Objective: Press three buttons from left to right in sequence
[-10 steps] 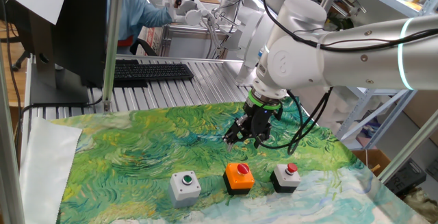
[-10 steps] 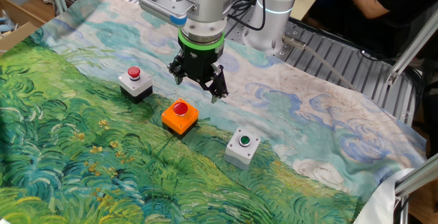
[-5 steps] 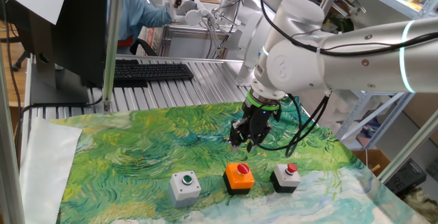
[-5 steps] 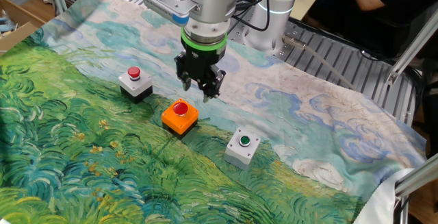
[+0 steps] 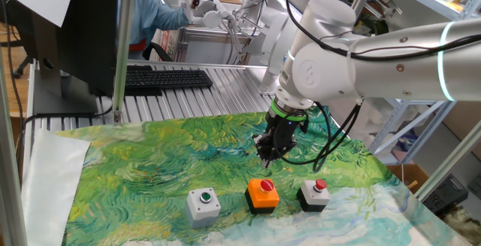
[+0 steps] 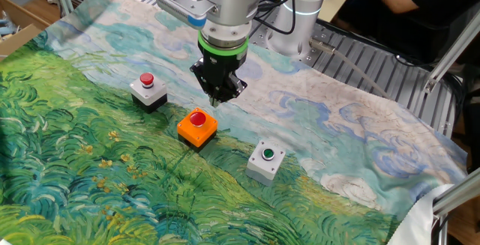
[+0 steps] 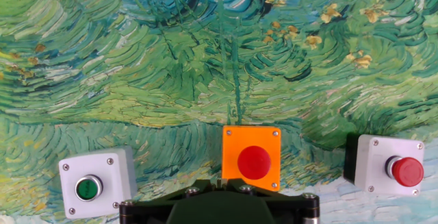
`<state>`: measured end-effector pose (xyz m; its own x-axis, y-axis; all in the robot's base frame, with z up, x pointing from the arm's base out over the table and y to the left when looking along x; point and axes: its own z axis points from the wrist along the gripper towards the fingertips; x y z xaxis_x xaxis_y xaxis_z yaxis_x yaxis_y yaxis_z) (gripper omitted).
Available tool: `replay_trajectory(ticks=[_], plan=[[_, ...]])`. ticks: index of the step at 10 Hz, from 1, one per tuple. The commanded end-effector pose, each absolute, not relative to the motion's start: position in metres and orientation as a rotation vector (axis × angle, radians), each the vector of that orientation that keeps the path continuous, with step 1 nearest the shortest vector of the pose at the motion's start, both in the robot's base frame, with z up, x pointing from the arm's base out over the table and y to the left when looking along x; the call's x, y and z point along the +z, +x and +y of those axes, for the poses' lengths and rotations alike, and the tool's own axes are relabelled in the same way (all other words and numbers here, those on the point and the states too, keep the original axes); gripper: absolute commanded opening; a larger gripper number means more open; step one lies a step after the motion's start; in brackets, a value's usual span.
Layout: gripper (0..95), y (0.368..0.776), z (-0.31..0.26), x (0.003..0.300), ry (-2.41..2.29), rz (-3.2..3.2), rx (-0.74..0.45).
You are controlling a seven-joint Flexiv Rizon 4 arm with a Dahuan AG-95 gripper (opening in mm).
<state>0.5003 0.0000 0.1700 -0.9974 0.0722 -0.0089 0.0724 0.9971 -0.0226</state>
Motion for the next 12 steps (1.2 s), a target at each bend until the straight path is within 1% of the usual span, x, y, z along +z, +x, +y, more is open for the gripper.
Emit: replay_trajectory(ticks=[1, 12], plan=[[0.0, 0.5000, 0.0000, 0.1700, 0.112, 3.134, -0.033], [0.0, 0.4986, -0.0048, 0.1749, 0.004, 3.136, -0.036]])
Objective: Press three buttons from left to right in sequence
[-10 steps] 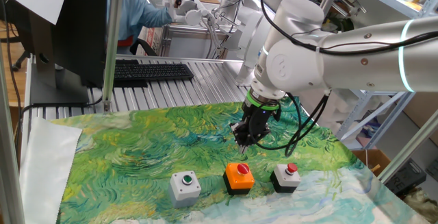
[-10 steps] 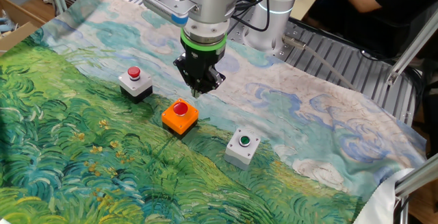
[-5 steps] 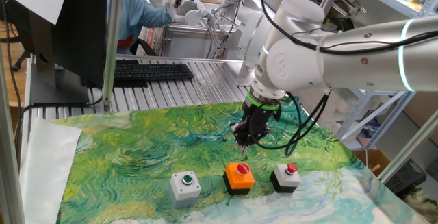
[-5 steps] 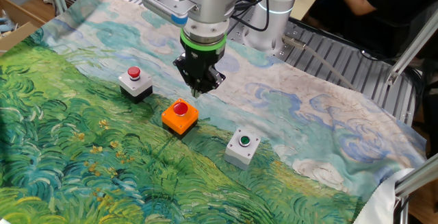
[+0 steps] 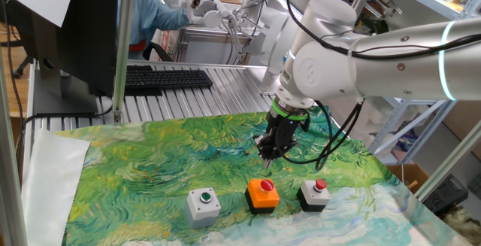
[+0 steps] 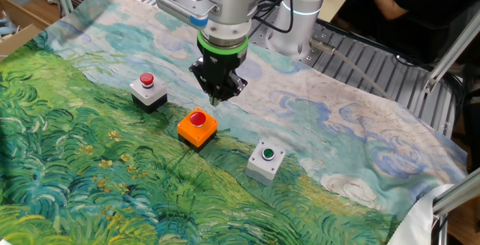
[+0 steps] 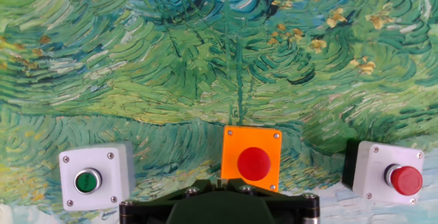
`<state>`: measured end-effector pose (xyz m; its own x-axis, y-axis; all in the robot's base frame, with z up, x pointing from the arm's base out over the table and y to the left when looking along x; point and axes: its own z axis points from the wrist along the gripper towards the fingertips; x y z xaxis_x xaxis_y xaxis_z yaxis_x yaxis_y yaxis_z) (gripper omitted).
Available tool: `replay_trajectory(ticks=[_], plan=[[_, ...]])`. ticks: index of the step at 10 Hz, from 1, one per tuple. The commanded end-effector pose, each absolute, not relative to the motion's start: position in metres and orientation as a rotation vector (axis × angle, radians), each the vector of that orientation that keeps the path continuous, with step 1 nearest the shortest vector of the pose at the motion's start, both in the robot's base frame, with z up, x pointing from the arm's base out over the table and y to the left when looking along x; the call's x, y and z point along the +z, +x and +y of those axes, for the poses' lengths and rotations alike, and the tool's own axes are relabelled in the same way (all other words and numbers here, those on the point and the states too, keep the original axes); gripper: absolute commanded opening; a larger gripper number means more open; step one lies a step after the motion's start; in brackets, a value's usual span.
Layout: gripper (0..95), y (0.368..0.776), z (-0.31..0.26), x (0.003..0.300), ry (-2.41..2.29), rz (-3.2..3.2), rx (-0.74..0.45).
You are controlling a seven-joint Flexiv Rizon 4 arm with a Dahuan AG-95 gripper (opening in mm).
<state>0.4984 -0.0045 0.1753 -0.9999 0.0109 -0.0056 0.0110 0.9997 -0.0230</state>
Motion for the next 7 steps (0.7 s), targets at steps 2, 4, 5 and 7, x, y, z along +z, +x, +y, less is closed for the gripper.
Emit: replay_trajectory(ticks=[2, 4, 5, 7], plan=[[0.0, 0.499, -0.014, 0.174, -0.022, 3.133, -0.036], [0.0, 0.499, -0.025, 0.173, -0.051, 3.130, -0.036], [0.0, 0.500, -0.030, 0.173, -0.060, 3.127, -0.036], [0.0, 0.503, -0.037, 0.175, -0.081, 3.128, -0.036]])
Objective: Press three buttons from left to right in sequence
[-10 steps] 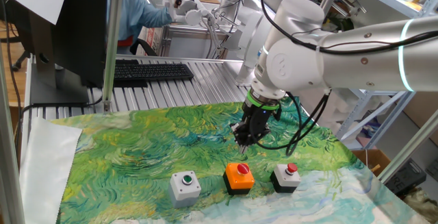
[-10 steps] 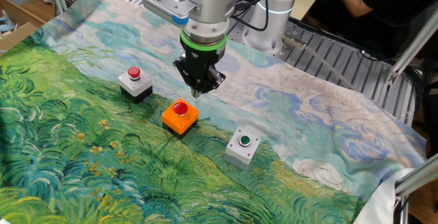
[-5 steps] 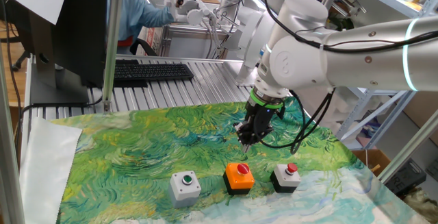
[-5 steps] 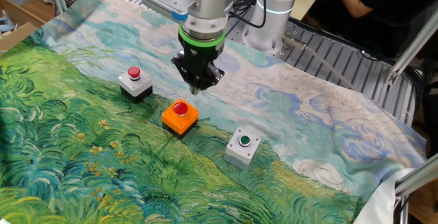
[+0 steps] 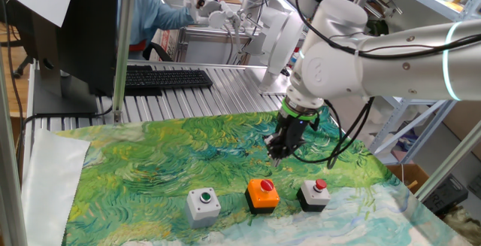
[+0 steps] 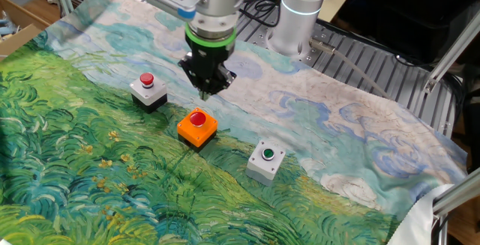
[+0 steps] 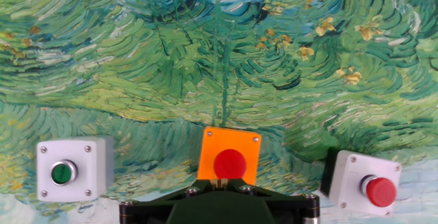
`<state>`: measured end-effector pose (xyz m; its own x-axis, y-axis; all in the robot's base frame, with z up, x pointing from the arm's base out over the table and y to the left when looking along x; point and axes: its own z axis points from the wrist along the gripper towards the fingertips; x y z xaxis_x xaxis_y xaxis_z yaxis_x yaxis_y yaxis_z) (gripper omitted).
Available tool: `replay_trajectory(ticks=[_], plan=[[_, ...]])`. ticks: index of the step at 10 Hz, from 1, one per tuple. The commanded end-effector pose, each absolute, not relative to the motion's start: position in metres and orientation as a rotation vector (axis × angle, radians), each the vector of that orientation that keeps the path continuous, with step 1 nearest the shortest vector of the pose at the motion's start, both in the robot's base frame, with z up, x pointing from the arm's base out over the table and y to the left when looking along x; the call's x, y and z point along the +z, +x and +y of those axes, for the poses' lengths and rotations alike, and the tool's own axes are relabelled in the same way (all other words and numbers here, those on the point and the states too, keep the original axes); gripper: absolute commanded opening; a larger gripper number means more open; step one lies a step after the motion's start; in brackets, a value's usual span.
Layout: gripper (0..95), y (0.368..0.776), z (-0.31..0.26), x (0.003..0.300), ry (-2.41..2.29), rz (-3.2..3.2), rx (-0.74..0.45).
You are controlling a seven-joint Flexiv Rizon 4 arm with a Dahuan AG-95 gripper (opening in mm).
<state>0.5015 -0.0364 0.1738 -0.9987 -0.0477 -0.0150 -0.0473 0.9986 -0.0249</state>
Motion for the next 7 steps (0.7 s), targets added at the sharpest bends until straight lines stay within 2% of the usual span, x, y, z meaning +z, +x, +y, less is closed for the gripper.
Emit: replay_trajectory(ticks=[1, 7], plan=[[0.0, 0.5059, -0.0393, 0.1768, -0.089, 3.128, -0.036], [0.0, 0.5057, -0.0418, 0.1813, -0.071, 3.122, -0.009]])
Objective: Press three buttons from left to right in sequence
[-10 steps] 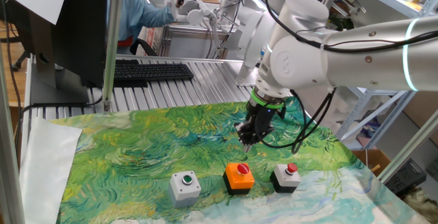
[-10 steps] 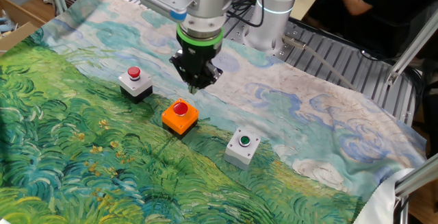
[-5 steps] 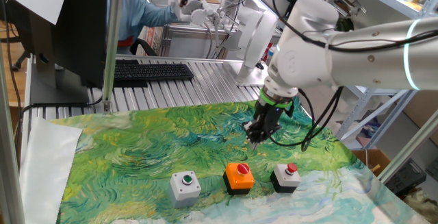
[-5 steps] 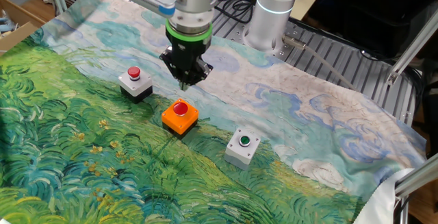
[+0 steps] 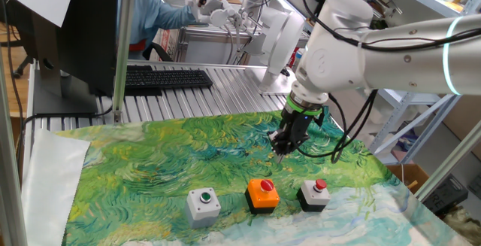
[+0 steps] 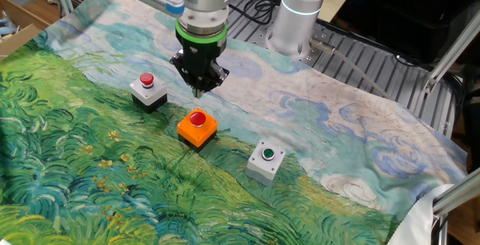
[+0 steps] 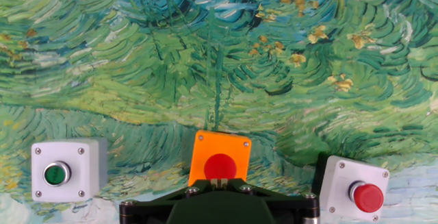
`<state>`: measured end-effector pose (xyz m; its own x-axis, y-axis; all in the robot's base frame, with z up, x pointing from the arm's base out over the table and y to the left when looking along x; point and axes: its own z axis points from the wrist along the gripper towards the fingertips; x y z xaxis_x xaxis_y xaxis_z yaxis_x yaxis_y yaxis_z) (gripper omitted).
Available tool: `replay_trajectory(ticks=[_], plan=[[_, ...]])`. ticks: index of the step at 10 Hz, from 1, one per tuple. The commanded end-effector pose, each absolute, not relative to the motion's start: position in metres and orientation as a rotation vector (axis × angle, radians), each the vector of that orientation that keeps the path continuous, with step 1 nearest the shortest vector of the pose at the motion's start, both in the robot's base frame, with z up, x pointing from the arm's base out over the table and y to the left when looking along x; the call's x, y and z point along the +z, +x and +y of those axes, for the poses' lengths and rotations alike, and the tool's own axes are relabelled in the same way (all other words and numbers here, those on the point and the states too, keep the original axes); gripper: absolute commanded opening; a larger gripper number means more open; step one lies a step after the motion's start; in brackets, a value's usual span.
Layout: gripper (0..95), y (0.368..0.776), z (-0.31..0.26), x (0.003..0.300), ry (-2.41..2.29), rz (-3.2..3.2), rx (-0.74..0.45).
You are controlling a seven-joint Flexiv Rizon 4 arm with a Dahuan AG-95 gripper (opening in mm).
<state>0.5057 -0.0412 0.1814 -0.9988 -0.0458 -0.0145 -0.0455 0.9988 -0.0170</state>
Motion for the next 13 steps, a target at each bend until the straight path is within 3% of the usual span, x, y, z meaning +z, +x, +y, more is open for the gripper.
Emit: replay_trajectory(ticks=[1, 5, 13], plan=[[0.0, 0.505, -0.043, 0.183, -0.074, 3.121, -0.009], [0.0, 0.492, -0.081, 0.189, -0.107, 3.107, -0.002], [0.0, 0.502, -0.088, 0.201, -0.091, 3.096, -0.006]])
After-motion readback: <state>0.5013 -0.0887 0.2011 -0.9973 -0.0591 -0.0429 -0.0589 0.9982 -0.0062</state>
